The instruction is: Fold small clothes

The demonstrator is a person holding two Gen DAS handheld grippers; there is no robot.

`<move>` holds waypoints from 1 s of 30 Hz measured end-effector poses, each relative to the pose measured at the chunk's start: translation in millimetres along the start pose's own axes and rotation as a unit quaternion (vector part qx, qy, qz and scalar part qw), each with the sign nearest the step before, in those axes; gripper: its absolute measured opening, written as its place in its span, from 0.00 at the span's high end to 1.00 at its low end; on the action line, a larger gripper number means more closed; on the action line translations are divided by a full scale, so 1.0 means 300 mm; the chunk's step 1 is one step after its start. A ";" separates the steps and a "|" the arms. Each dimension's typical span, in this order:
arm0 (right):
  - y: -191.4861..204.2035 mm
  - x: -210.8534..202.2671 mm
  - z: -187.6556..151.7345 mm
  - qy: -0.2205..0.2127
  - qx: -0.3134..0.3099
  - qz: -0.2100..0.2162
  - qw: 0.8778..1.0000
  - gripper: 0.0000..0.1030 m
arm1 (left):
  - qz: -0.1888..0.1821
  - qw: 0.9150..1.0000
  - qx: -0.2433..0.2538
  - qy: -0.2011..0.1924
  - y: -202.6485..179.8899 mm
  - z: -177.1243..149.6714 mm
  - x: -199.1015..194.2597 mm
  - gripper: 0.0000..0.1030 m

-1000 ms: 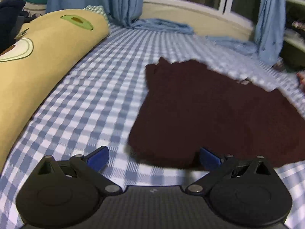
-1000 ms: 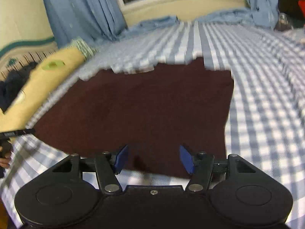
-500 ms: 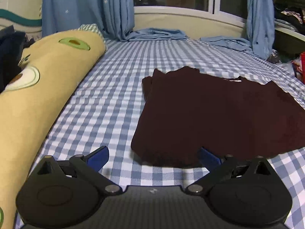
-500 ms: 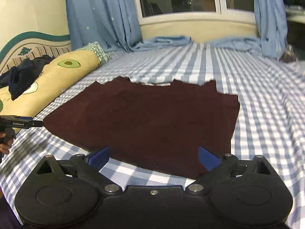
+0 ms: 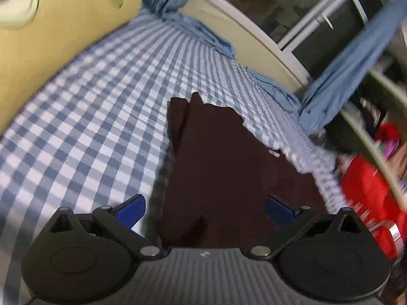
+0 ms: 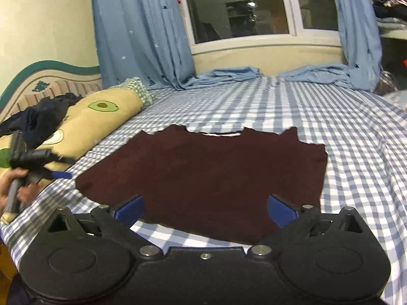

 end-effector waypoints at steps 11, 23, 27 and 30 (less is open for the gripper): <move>0.059 0.038 0.023 0.006 -0.046 -0.009 0.999 0.01 | -0.131 0.982 -0.083 0.109 0.079 0.059 0.281 0.10; 0.038 0.050 0.000 0.011 -0.038 -0.018 0.999 0.01 | -0.092 0.983 -0.106 0.118 0.000 0.047 0.405 0.83; 0.009 0.015 -0.023 0.001 -0.024 -0.013 1.000 0.01 | -0.050 0.989 -0.100 0.098 -0.064 0.049 0.355 0.89; -0.043 -0.010 -0.044 -0.004 0.011 -0.028 1.000 0.01 | -0.012 0.996 -0.055 0.068 -0.188 0.080 0.292 0.89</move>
Point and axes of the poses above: each gripper's, at about its wrist camera, not at the fingertips, and x roughly the way its jaws point, y to its left, z to its top, the point moved 4 cm from there along x, roughly the way its jaws point, and after that the axes turned 10 degrees about z, right-handed, at the moved point
